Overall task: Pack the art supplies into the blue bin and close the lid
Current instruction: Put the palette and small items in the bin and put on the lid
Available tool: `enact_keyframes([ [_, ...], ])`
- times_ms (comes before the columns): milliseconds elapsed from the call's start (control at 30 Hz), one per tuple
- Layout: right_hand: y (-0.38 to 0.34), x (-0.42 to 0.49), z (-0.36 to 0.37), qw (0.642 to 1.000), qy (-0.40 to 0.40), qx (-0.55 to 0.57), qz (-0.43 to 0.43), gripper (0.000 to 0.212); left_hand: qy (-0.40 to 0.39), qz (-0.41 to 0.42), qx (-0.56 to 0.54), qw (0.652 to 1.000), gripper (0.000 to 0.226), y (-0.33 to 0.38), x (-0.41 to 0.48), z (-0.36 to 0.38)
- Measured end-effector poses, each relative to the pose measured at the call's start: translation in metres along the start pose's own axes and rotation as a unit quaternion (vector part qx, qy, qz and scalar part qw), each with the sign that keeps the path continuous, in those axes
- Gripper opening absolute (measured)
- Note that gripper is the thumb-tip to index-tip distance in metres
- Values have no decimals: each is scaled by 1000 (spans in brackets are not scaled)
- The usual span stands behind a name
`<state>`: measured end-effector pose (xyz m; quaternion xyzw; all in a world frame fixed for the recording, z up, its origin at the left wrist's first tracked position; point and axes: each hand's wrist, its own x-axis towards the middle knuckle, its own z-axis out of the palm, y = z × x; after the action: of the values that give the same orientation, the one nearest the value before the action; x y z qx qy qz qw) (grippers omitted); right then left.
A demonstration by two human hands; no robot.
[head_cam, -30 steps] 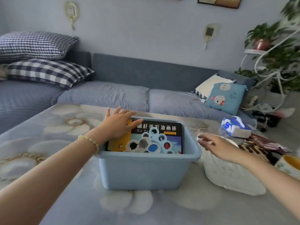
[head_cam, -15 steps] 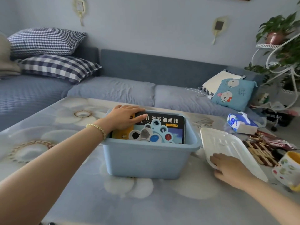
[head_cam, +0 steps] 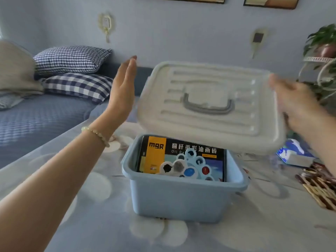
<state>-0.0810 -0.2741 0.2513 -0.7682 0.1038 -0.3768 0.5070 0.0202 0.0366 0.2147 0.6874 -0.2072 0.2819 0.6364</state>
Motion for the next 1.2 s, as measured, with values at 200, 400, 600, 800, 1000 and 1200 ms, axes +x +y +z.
enact_keyframes([
  [200, 68, -34, 77, 963, -200, -98, 154, 25, -168, -26, 167, 971, 45, -31, -1, 28],
  [400, 89, -26, 78, 954, -184, -204, 119, 46, -396, -65, 368, 839, 49, -57, -22, 92],
  [600, 107, -20, 67, 934, -217, -260, 113, 36, -384, -19, 460, 800, 69, -81, -27, 127],
  [800, 122, -25, 64, 946, -201, -240, 87, 52, -382, 7, 489, 784, 67, -88, -31, 132],
  [1000, 122, -26, 60, 934, -276, -120, 191, 28, -403, -10, 486, 776, 63, -86, -30, 134],
  [1200, 129, -34, 61, 933, -244, -53, 257, 39, -405, -25, 487, 773, 65, -83, -32, 133],
])
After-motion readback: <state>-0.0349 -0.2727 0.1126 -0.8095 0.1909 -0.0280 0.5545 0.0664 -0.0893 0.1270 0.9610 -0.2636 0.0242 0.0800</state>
